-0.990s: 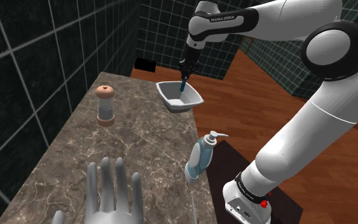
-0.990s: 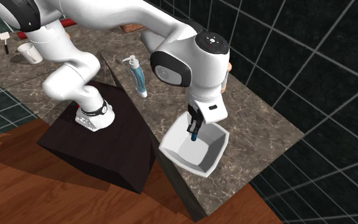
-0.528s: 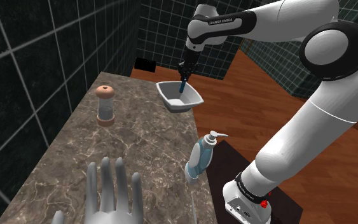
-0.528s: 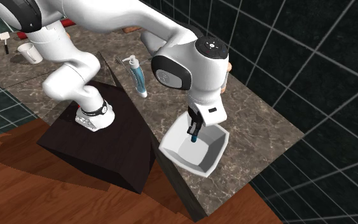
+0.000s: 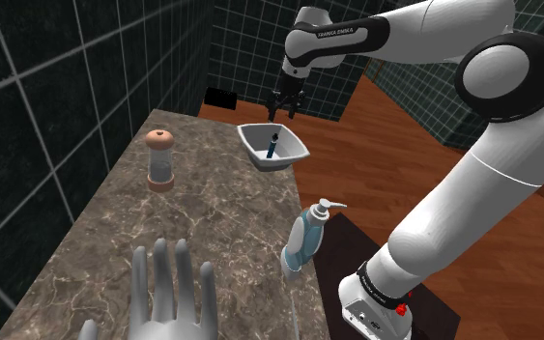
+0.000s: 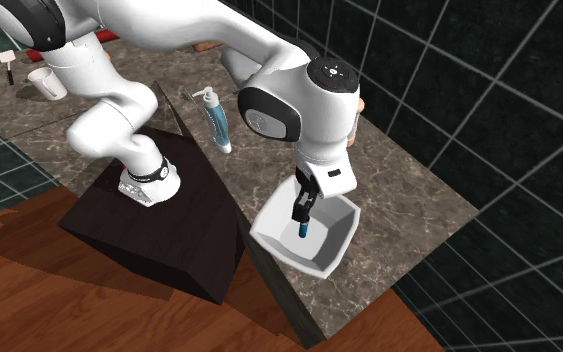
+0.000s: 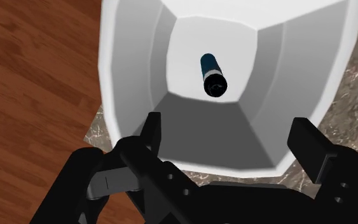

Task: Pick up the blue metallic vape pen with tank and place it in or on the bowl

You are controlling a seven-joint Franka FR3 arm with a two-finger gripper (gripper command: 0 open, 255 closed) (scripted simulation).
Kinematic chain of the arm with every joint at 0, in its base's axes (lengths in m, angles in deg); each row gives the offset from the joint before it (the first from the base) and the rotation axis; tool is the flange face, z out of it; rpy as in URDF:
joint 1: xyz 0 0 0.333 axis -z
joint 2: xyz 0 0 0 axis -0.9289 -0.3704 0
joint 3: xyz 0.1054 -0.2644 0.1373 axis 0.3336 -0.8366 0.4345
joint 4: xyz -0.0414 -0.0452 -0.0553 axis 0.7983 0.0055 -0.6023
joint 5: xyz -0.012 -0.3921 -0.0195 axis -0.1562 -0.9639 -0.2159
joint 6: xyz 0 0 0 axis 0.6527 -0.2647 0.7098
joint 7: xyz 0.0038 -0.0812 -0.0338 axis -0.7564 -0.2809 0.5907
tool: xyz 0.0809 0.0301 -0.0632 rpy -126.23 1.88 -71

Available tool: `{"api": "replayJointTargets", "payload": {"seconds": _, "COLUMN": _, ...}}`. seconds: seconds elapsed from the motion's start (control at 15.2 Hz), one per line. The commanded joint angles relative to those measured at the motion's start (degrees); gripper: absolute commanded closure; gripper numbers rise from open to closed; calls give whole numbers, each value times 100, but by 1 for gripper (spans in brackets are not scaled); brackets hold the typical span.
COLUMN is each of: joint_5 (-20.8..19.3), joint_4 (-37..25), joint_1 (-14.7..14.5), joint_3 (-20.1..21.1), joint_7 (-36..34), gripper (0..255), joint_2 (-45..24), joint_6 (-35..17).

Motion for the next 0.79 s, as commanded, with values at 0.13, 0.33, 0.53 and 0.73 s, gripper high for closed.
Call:
{"api": "replayJointTargets", "payload": {"seconds": 0.13, "joint_5": 8, "joint_4": -442, "joint_1": -2, "joint_3": 2, "joint_7": 5, "gripper": 0, "joint_2": 116, "joint_6": 558}}
{"api": "replayJointTargets", "payload": {"seconds": 0.33, "joint_5": 9, "joint_4": -570, "joint_1": -2, "joint_3": 2, "joint_7": 6, "gripper": 0, "joint_2": 136, "joint_6": 706}}
{"api": "replayJointTargets", "payload": {"seconds": 0.53, "joint_5": 9, "joint_4": -571, "joint_1": -2, "joint_3": 2, "joint_7": 6, "gripper": 0, "joint_2": 136, "joint_6": 706}}
{"api": "replayJointTargets", "payload": {"seconds": 0.73, "joint_5": 9, "joint_4": -571, "joint_1": -2, "joint_3": 2, "joint_7": 6, "gripper": 0, "joint_2": 135, "joint_6": 706}}
